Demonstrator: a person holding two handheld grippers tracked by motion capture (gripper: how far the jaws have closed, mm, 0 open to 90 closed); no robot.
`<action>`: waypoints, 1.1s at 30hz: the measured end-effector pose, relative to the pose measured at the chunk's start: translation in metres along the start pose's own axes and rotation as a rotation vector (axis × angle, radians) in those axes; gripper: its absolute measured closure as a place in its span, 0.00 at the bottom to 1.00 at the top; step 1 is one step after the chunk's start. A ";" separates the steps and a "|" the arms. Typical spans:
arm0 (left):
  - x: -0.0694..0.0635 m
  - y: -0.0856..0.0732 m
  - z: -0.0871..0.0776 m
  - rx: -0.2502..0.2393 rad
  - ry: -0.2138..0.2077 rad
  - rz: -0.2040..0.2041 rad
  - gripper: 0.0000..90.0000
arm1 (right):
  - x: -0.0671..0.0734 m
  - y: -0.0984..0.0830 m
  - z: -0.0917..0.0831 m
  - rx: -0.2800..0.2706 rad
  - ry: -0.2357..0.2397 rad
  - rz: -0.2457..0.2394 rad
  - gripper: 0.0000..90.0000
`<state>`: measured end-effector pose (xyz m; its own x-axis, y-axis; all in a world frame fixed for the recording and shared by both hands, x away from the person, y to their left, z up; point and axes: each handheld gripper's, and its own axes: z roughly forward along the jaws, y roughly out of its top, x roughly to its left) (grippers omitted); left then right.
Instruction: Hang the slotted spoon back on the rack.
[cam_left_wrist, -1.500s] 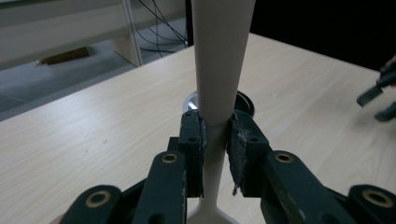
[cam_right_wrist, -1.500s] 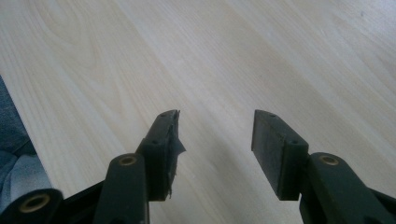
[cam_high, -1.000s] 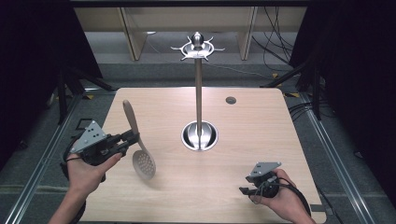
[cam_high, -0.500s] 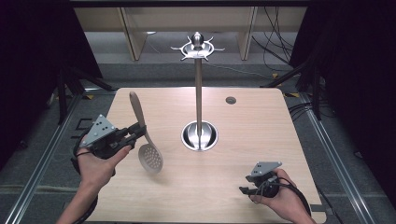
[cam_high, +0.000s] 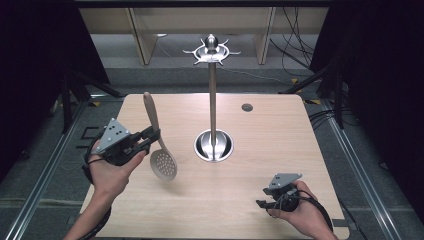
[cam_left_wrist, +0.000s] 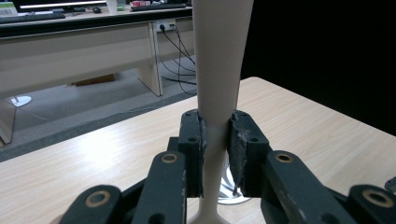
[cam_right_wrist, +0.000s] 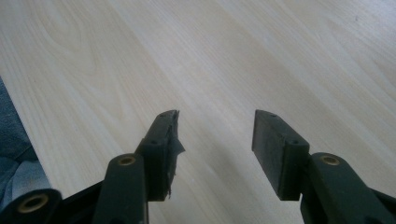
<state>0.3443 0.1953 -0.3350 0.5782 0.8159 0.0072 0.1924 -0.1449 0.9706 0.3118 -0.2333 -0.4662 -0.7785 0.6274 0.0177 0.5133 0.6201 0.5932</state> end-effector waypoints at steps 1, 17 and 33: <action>0.000 0.000 0.000 0.000 0.000 0.000 0.84 | 0.000 -0.001 0.002 -0.019 -0.009 -0.002 0.57; -0.011 0.015 0.017 -0.010 -0.019 0.036 0.84 | -0.001 0.000 -0.001 -0.004 -0.004 -0.007 0.57; -0.019 0.026 0.030 -0.006 -0.031 0.057 0.84 | -0.001 -0.001 0.000 -0.024 -0.013 -0.002 0.57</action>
<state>0.3623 0.1594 -0.3168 0.6123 0.7887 0.0554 0.1540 -0.1877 0.9701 0.3124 -0.2347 -0.4663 -0.7745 0.6325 0.0061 0.5028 0.6098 0.6126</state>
